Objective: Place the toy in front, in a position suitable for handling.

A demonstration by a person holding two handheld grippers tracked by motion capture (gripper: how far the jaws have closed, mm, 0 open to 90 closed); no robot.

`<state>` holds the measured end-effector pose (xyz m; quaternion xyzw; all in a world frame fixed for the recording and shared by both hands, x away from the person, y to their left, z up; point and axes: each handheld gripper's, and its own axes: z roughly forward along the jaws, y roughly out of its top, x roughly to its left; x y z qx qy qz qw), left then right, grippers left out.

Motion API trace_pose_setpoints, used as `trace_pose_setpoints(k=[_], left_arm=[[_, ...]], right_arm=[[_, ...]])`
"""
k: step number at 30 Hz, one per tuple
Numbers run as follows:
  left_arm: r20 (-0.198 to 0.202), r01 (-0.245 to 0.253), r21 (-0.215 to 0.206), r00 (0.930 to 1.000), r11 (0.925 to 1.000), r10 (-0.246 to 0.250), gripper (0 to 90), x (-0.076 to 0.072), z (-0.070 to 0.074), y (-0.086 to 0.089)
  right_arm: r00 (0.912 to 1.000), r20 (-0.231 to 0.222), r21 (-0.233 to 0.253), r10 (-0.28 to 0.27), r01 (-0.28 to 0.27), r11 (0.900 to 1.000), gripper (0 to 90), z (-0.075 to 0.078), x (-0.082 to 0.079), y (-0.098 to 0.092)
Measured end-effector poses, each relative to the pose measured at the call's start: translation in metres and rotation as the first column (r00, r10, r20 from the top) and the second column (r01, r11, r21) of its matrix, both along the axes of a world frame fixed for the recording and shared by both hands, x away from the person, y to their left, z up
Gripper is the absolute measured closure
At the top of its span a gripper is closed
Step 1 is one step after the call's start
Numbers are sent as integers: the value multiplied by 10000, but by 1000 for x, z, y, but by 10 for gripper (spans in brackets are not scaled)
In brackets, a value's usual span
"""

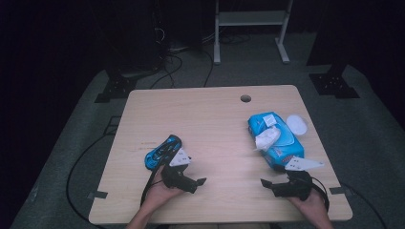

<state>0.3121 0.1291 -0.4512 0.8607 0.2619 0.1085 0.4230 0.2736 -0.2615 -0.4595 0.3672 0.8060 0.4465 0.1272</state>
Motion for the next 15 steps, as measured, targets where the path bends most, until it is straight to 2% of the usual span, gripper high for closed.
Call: trace_pose_setpoints(k=[2,7,11,15], left_arm=[[26,-44,-111,10000,9999,44,31,0,1,1],[128,-152,-18,9998,9999,153,31,1,3,5],[43,-144,-180,9999,9997,145,31,2,6,9],[198,-318,-168,9993,9994,321,31,3,11,16]], right_arm=[[10000,-57,-23,0,0,10000,208,-1,1,0],[9999,-93,52,-51,51,10000,206,-1,2,-1],[9999,-115,43,-119,119,9999,205,-1,3,-2],[9998,-104,56,-140,140,9999,204,-1,2,-1]])
